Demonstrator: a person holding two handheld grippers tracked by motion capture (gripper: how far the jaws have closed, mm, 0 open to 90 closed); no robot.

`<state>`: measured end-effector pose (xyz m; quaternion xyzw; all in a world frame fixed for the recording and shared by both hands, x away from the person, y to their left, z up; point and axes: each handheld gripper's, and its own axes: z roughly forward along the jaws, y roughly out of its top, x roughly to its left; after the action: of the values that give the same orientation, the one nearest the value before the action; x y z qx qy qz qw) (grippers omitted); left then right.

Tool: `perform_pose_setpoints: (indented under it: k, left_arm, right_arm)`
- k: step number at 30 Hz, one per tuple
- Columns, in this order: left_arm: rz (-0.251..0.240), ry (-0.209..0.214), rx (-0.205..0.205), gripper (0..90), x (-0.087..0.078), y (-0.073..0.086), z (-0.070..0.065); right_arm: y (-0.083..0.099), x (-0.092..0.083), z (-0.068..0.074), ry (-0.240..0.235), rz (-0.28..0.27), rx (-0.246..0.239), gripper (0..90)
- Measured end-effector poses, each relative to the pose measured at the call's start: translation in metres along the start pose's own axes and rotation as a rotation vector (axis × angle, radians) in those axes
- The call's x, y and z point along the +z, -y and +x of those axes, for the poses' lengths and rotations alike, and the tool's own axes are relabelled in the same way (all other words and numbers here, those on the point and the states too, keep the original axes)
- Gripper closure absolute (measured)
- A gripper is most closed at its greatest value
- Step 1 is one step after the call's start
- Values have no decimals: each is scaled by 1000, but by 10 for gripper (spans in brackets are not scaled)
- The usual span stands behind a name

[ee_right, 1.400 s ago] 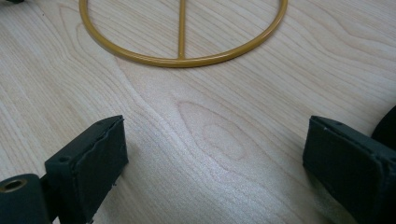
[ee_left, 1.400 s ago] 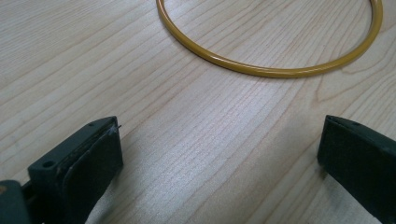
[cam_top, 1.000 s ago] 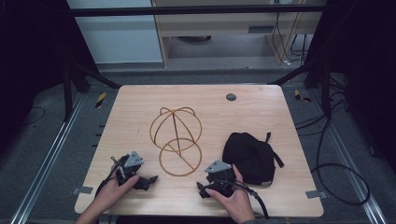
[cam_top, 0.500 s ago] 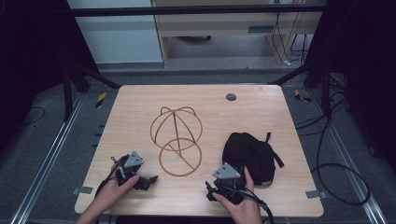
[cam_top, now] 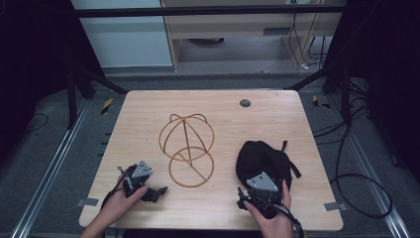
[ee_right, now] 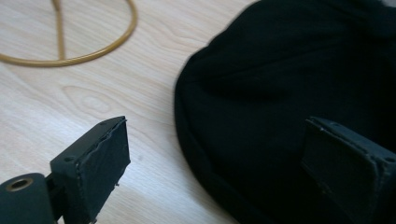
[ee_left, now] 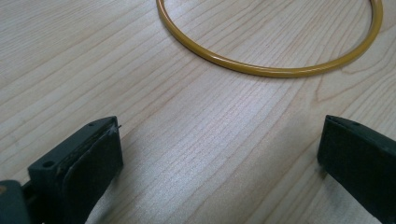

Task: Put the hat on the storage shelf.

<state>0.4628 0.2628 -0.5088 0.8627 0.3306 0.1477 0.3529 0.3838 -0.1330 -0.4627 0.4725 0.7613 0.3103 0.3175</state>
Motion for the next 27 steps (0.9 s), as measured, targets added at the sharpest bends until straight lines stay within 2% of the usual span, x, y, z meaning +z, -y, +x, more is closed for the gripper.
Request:
perform_pose_setpoints:
  k: [2, 6, 9, 12, 14, 16, 17, 22, 23, 27]
  left_arm:
    - [1, 0, -1, 0, 0, 0, 0]
    - [1, 0, 0, 0, 0, 0, 0]
    - [1, 0, -2, 0, 0, 0, 0]
    - [0, -2, -4, 0, 0, 0, 0]
    - [-1, -3, -4, 0, 0, 0, -1]
    - [-1, -3, -4, 0, 0, 0, -1]
    - [0, -2, -4, 0, 0, 0, -1]
    - [-1, -3, -4, 0, 0, 0, -1]
    - [-1, -3, -4, 0, 0, 0, -1]
    - [0, -2, -5, 0, 0, 0, -1]
  right_arm:
    - [1, -3, -5, 1, -2, 2, 79]
    - [2, -8, -15, -11, 28, 5, 71]
    - [1, -9, -25, -4, 65, 0, 93]
    - [-1, -10, -29, -16, 73, -9, 116]
    - [-7, -12, -35, -29, 103, -42, 119]
    - [-9, -12, -37, -39, 110, -43, 118]
    - [-15, -13, -43, -66, 134, -42, 127]
    - [-28, -15, -53, -63, 178, -83, 132]
    - [-34, -15, -61, -64, 214, -83, 146]
    - [-41, -14, -70, -71, 253, -84, 155]
